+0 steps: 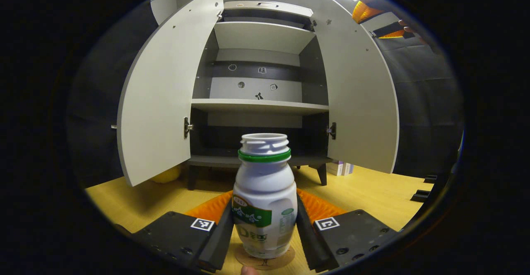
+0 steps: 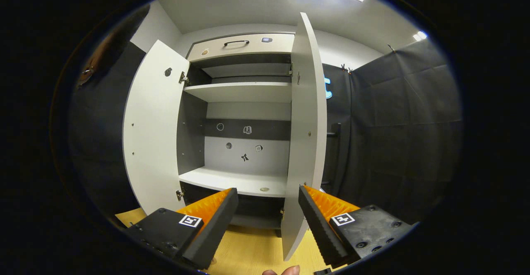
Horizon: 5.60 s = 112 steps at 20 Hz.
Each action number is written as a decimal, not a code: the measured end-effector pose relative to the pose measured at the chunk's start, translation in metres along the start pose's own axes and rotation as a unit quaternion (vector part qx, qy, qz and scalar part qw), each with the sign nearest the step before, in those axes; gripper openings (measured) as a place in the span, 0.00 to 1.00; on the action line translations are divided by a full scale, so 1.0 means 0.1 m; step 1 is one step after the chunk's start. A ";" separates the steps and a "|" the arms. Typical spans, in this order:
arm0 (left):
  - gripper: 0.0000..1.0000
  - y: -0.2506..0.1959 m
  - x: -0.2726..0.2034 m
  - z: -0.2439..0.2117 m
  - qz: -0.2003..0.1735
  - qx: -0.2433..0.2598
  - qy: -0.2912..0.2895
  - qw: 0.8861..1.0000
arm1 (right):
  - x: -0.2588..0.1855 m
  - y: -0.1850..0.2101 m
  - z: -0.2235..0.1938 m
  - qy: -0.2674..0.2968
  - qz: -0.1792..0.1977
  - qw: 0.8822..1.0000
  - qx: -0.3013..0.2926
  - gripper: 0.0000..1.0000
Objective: Grasp the bottle in the cabinet with the left hand and place it on the coaster, then close the right door with the right hand and the left door with the left hand.
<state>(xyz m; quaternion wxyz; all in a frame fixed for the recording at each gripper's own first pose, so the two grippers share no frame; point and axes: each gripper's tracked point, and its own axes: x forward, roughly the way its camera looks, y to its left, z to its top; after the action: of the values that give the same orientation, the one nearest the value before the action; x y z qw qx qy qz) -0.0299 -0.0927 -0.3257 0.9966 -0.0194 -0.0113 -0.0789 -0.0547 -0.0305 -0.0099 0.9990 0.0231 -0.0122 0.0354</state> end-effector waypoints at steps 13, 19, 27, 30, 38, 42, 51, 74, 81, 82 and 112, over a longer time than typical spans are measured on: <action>0.81 -0.03 0.09 -0.17 0.003 -0.010 0.026 1.000 | 0.08 -0.15 -0.14 0.021 -0.020 1.000 -0.012 0.98; 0.98 -0.05 -0.14 -0.14 -0.006 -0.006 0.037 0.999 | 0.09 -0.23 -0.18 0.023 -0.028 0.999 -0.020 0.98; 0.98 0.49 -0.71 1.03 0.069 -0.009 0.025 0.997 | 0.07 -0.26 -0.13 0.022 0.016 1.000 0.014 0.98; 0.97 0.83 -0.76 1.69 0.109 -0.031 0.008 0.994 | 0.02 -0.38 -0.07 0.011 0.009 1.000 0.008 0.98; 0.95 1.31 -0.79 3.21 0.140 -0.011 -0.013 0.990 | -0.04 -1.07 0.06 0.018 -0.047 0.999 0.003 0.98; 0.95 1.39 -0.78 3.38 0.155 0.010 0.006 0.988 | 0.01 -1.42 0.09 0.027 -0.083 0.996 0.007 0.98; 0.95 1.43 -0.83 3.31 0.173 -0.041 0.021 0.984 | 0.57 -1.78 0.04 0.030 -0.095 0.994 0.040 0.98; 0.95 1.68 -1.09 3.34 0.197 0.000 0.016 0.980 | 0.91 -0.44 0.05 0.036 -0.007 0.998 0.047 0.96; 0.95 1.70 -1.08 3.36 0.196 0.010 0.009 0.981 | 1.11 0.01 0.08 0.029 0.018 0.998 0.050 0.97; 0.95 1.71 -1.09 3.36 0.198 0.011 0.009 0.980 | 1.15 0.07 0.08 0.030 0.020 0.998 0.051 0.97; 0.94 1.91 -1.12 3.37 0.257 0.006 0.006 0.966 | 1.97 0.73 0.04 0.014 0.021 0.999 0.044 0.97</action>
<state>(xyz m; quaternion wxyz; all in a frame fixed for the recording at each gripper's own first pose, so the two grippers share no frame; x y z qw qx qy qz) -0.1170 0.1267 0.0013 0.9836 -0.0151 -0.0009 0.1796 0.1363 0.0562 0.0024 0.9961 0.0665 0.0025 0.0574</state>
